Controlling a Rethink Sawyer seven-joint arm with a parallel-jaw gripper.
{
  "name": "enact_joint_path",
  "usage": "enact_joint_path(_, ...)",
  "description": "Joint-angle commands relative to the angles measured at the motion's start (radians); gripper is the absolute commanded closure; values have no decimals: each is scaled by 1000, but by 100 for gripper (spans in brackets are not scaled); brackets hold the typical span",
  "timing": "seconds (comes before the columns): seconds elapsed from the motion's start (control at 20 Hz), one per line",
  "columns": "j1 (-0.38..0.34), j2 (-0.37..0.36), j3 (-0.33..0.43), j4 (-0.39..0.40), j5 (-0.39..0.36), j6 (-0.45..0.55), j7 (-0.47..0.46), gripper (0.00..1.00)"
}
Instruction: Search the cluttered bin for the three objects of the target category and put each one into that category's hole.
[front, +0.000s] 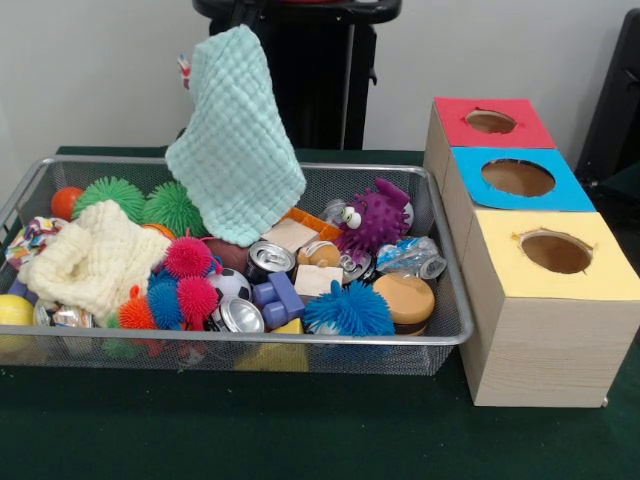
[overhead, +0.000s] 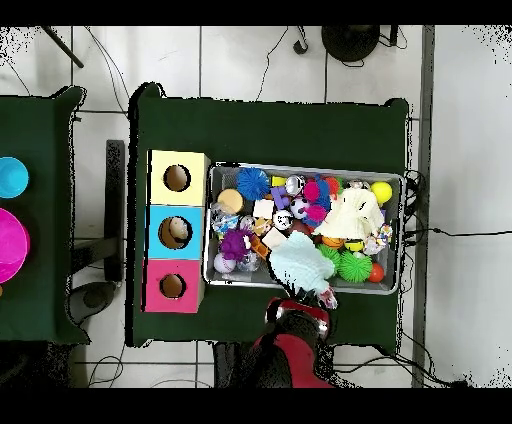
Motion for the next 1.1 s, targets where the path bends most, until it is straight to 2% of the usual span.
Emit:
enact_joint_path(0.05,-59,49,185,-71,-96,-103,136,100)
enact_joint_path(0.45,-46,123,181,-114,-101,-192,153,100)
enact_joint_path(0.65,-71,158,204,-142,-127,-236,148,100)
enact_joint_path(0.85,-105,170,241,-164,-162,-243,142,100)
enact_joint_path(1.1,-106,161,239,-186,-185,-247,127,100)
